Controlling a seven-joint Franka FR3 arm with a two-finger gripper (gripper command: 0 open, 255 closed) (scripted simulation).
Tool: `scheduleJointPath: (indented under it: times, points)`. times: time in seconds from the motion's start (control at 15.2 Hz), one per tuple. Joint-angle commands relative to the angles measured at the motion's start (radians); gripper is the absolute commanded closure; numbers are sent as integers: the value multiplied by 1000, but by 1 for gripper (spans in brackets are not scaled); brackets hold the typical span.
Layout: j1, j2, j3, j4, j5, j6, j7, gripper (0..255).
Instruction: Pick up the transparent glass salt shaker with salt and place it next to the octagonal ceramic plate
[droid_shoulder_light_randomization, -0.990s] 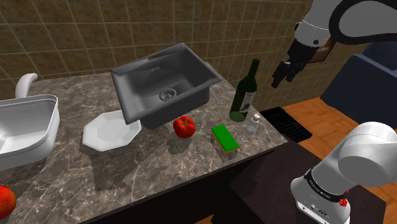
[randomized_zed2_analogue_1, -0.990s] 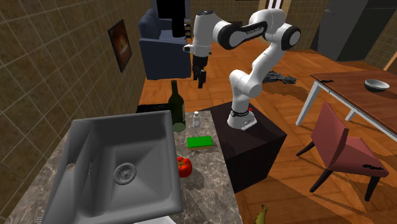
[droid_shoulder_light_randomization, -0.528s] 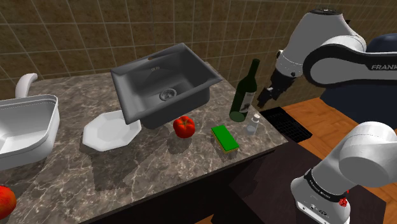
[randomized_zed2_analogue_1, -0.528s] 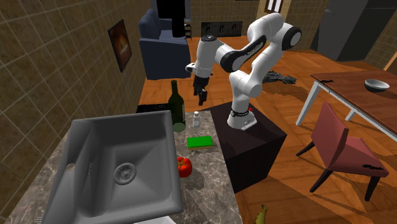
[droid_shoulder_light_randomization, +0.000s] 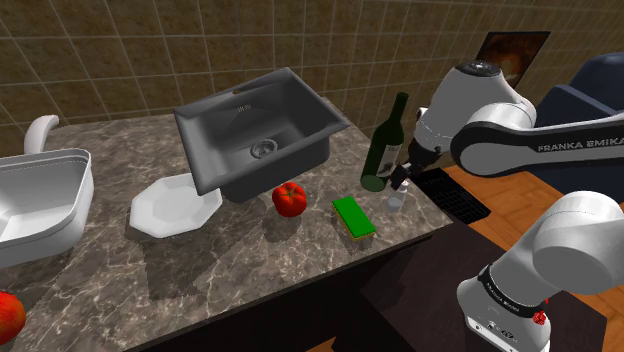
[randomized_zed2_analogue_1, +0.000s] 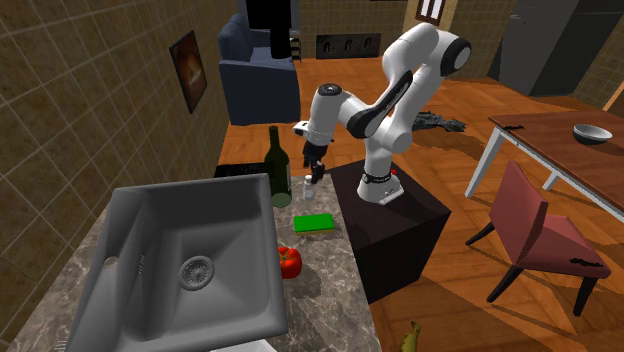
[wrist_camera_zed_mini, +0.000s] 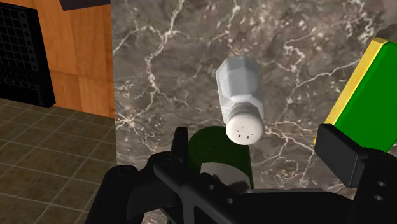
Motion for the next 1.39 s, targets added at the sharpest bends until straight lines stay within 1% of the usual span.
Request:
scheduleJointPath:
  times: [0.0,0.2,0.66,0.73,1.32]
  points:
    - [-5,27,3,-16,-4,44,5,0]
    - [-12,60,5,-32,-10,94,8,0]
    - [-12,60,5,-32,-10,94,8,0]
    - [-12,60,5,-32,-10,94,8,255]
    - [-12,60,6,-32,-10,94,8,255]
